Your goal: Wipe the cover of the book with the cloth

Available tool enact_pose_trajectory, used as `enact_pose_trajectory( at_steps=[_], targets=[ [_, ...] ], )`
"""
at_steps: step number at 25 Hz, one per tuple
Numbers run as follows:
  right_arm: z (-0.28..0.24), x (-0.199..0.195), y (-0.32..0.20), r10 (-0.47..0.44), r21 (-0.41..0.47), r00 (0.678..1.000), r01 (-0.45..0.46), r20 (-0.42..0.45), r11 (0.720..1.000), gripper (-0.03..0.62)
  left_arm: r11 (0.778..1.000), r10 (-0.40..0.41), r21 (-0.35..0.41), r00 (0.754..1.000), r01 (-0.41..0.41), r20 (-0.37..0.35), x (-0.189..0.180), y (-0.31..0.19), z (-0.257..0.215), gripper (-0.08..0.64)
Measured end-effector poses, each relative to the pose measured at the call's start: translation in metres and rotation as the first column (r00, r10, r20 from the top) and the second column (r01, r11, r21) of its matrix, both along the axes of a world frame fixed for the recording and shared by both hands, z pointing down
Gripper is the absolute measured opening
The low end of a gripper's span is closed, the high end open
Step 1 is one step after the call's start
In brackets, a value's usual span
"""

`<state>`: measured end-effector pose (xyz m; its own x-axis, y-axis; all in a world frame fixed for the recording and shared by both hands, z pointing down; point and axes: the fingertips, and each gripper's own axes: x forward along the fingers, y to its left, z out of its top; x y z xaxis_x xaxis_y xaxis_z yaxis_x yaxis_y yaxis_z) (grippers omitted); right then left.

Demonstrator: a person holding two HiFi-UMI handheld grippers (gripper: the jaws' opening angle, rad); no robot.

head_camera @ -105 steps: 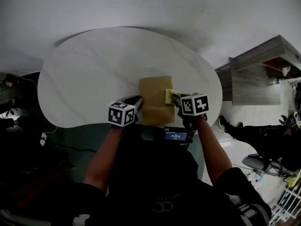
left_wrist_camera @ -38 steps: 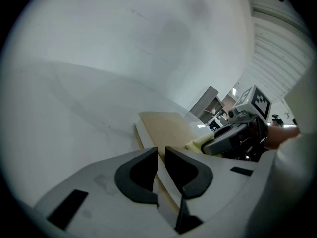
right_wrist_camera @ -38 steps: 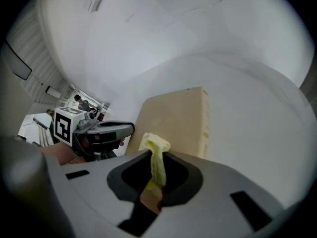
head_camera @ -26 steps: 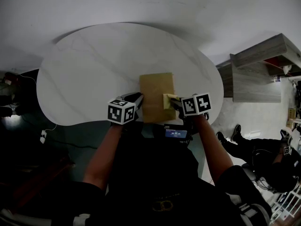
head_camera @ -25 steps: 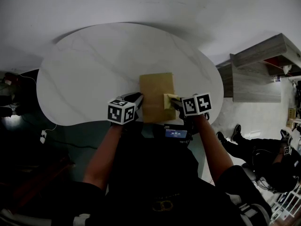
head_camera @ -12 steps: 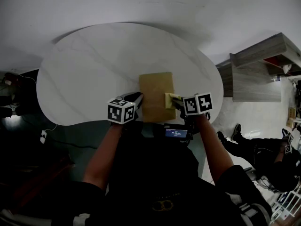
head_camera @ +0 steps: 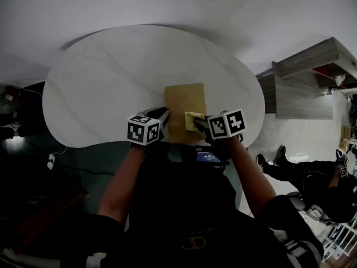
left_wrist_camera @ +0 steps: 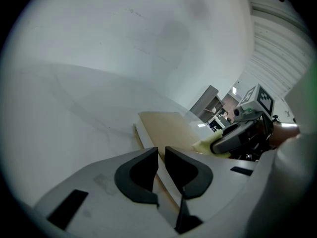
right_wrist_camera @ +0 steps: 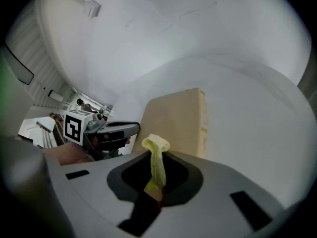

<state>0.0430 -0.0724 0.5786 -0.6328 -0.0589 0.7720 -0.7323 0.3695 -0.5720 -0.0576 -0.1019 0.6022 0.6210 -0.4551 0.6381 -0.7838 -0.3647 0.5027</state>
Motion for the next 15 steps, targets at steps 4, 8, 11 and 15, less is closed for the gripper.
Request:
enact_pose_trajectory(
  at_steps=[4, 8, 11, 15],
  targets=[
    [-0.002, -0.022, 0.012, -0.037, -0.031, 0.999, 0.039, 0.039, 0.999, 0.087, 1.0, -0.001, 0.0, 1.0, 0.001, 0.0, 0.002, 0.0, -0.001, 0.048],
    [-0.003, -0.039, 0.021, -0.08, -0.053, 0.995, 0.084, 0.06, 0.995, 0.087, 1.0, -0.002, 0.001, 1.0, 0.002, -0.002, 0.001, 0.0, -0.001, 0.048],
    [-0.001, -0.049, 0.028, -0.109, -0.073, 0.992, 0.114, 0.064, 0.991, 0.087, 1.0, -0.004, 0.002, 1.0, 0.004, -0.005, 0.001, 0.0, -0.001, 0.048],
    [0.003, -0.057, 0.036, -0.147, -0.09, 0.988, 0.151, 0.049, 0.984, 0.087, 1.0, -0.005, 0.001, 1.0, 0.005, -0.008, 0.001, 0.0, -0.001, 0.048]
  ],
)
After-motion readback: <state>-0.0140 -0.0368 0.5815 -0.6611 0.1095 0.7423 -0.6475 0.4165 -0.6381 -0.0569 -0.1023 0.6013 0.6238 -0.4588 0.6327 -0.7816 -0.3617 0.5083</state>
